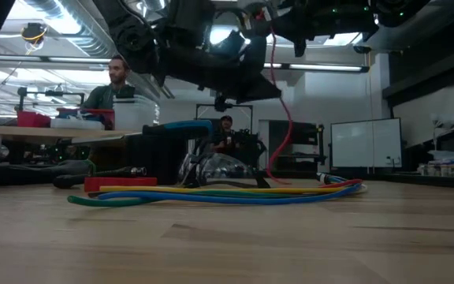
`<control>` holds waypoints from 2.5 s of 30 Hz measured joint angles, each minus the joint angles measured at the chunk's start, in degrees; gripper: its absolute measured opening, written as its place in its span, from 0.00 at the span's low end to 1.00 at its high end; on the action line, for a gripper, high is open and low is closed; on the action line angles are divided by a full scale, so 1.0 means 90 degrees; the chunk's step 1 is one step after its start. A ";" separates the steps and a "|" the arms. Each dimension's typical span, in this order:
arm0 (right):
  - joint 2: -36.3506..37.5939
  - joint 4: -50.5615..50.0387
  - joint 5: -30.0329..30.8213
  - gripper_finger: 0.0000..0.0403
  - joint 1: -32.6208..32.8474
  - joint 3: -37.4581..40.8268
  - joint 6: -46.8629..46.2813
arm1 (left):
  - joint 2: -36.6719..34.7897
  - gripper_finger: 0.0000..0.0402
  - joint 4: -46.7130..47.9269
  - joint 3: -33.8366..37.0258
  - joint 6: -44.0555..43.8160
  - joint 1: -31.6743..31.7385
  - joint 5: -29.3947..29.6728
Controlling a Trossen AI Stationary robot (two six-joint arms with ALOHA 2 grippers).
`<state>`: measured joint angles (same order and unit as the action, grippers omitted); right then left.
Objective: Coil cords
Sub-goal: Coil the red wire on the spool
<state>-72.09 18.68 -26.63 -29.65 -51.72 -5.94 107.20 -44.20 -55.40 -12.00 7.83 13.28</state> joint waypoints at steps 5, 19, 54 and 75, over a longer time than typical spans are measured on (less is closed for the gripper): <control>0.0229 -0.0592 0.0011 0.00 -0.0002 0.0000 0.0288 | 0.0000 0.00 0.0355 0.0005 -0.0671 0.0179 0.0009; 0.0789 -0.2183 0.0063 0.00 0.0000 0.0000 0.0871 | -0.0036 0.00 0.0746 0.0005 -0.0843 0.0404 0.0004; 0.0750 -0.4873 0.1462 0.00 0.0006 0.0002 0.1385 | -0.0039 0.00 0.0858 0.0007 -0.1400 0.0739 -0.0184; -0.0125 -0.4982 0.1513 0.00 0.0010 0.0005 0.1528 | -0.0039 0.00 0.0455 0.0005 -0.2125 0.1350 -0.1101</control>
<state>-73.21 -26.16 -13.02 -29.56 -51.68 7.81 106.85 -40.11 -55.35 -31.12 19.98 3.38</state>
